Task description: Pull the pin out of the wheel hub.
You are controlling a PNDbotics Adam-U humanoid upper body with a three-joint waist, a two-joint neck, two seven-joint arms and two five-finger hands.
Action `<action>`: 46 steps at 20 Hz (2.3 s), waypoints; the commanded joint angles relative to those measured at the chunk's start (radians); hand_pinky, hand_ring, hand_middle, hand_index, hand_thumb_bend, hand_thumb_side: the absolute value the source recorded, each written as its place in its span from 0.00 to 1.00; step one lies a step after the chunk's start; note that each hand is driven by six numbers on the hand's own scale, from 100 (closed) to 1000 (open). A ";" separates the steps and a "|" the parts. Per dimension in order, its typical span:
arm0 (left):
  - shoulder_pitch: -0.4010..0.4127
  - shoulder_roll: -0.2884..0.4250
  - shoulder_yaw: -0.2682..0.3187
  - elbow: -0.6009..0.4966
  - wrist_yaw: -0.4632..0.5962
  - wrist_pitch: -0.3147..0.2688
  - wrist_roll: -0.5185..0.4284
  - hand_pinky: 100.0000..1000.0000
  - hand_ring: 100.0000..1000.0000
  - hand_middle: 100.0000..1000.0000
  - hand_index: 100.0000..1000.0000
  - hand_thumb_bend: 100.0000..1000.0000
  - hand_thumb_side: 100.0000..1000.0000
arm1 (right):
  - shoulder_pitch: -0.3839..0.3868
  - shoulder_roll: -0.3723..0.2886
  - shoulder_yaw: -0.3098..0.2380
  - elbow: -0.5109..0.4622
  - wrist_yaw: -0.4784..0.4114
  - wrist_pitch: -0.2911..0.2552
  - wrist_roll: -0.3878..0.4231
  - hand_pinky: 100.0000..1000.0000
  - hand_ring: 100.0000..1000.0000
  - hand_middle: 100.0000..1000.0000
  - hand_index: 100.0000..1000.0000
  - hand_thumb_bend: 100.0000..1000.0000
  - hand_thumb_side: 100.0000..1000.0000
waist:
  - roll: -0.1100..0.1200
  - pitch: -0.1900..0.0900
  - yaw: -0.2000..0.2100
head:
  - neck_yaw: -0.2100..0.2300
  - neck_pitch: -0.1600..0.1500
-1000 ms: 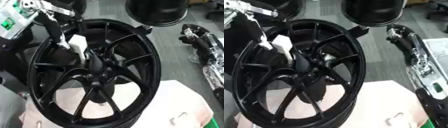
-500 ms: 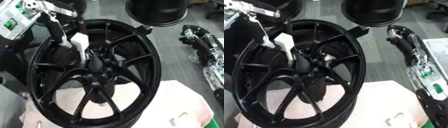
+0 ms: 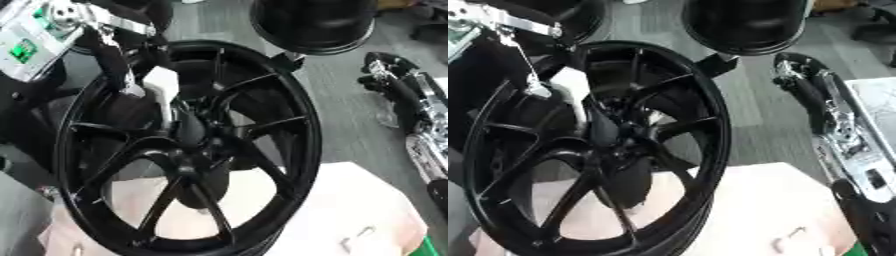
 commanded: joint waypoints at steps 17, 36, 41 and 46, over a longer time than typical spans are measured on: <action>-0.041 0.136 0.160 -0.219 -0.031 0.028 0.001 0.78 0.71 0.59 0.30 0.19 0.00 | -0.010 -0.022 -0.016 -0.006 -0.001 -0.005 -0.001 0.78 0.65 0.60 0.79 0.11 0.46 | -0.007 -0.023 0.014 | -0.008 0.001; 0.332 0.544 0.451 -0.279 0.054 0.131 0.166 0.80 0.74 0.67 0.47 0.20 0.00 | 0.004 -0.056 -0.070 -0.025 -0.014 -0.023 -0.051 0.78 0.65 0.60 0.79 0.10 0.46 | -0.020 -0.011 0.085 | -0.057 0.000; 0.470 0.601 0.483 -0.264 0.049 0.161 0.117 0.90 0.84 0.82 0.93 0.62 0.38 | 0.006 -0.055 -0.070 -0.026 -0.014 -0.023 -0.051 0.78 0.65 0.60 0.79 0.10 0.46 | -0.019 -0.011 0.077 | -0.047 0.000; 0.622 0.627 0.548 -0.323 0.035 0.158 0.126 0.89 0.84 0.81 0.92 0.62 0.39 | 0.004 -0.050 -0.066 -0.024 -0.014 -0.020 -0.047 0.78 0.65 0.60 0.79 0.10 0.46 | -0.016 -0.010 0.061 | -0.029 0.001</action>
